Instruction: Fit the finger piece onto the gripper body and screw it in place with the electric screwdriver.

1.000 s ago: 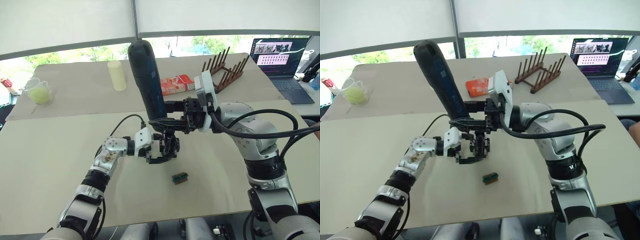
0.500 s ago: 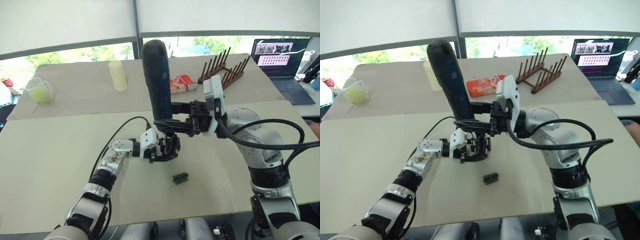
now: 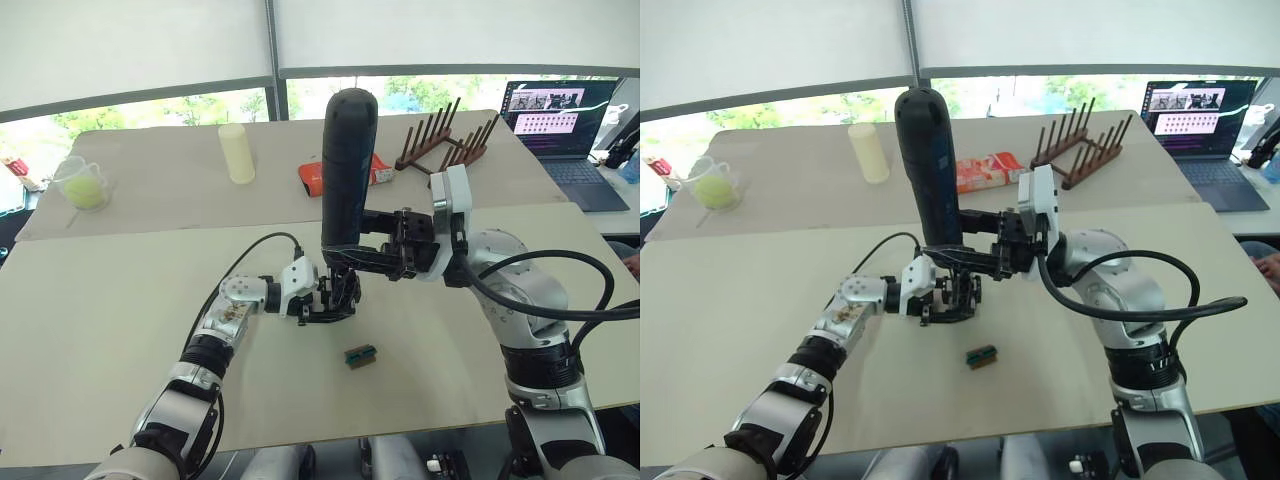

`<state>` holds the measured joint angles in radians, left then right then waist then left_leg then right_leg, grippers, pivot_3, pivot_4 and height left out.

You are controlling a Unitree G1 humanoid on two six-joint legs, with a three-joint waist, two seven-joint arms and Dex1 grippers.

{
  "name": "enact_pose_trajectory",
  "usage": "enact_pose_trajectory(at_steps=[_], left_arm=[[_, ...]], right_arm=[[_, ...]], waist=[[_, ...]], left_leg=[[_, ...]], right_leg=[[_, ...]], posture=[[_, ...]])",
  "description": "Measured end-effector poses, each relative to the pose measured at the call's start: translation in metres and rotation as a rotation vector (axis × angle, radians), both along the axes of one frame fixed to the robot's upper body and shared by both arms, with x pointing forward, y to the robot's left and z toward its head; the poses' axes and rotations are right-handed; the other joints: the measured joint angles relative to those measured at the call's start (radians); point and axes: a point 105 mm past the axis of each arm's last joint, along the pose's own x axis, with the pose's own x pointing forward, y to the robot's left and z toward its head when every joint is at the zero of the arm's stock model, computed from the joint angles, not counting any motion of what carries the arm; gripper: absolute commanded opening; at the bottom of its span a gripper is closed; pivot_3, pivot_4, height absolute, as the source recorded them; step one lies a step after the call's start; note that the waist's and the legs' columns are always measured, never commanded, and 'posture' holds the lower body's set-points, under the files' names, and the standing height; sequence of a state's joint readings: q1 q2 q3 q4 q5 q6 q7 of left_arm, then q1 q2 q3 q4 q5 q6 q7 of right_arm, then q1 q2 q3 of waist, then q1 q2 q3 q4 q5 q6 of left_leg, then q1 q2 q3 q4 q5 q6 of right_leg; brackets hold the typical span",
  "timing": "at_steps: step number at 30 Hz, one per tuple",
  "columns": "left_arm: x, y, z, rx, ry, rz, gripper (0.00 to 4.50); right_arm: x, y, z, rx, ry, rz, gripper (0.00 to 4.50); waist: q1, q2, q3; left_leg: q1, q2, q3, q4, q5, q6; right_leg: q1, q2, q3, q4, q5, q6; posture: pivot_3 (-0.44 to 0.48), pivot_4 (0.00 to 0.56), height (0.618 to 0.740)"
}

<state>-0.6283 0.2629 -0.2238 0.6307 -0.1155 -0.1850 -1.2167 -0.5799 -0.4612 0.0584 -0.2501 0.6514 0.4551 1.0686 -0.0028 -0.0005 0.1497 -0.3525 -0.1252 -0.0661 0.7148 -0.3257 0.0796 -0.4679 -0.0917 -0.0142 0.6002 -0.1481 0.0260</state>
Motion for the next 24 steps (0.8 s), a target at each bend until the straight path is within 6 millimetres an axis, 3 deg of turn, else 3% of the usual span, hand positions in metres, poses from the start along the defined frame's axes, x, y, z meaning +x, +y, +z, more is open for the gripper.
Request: enact_pose_trajectory(at_steps=[24], left_arm=[[0.001, -0.001, -0.005, 0.016, 0.003, 0.011, 2.37]], right_arm=[[0.01, 0.01, -0.009, -0.075, 0.024, 0.044, 1.89]], waist=[[0.003, -0.004, -0.009]], left_leg=[[0.011, 0.001, -0.001, -0.003, -0.001, 0.001]], right_leg=[[0.011, 0.0, 0.0, -0.005, 0.0, 0.0]], posture=[[0.0, 0.15, 0.74]])
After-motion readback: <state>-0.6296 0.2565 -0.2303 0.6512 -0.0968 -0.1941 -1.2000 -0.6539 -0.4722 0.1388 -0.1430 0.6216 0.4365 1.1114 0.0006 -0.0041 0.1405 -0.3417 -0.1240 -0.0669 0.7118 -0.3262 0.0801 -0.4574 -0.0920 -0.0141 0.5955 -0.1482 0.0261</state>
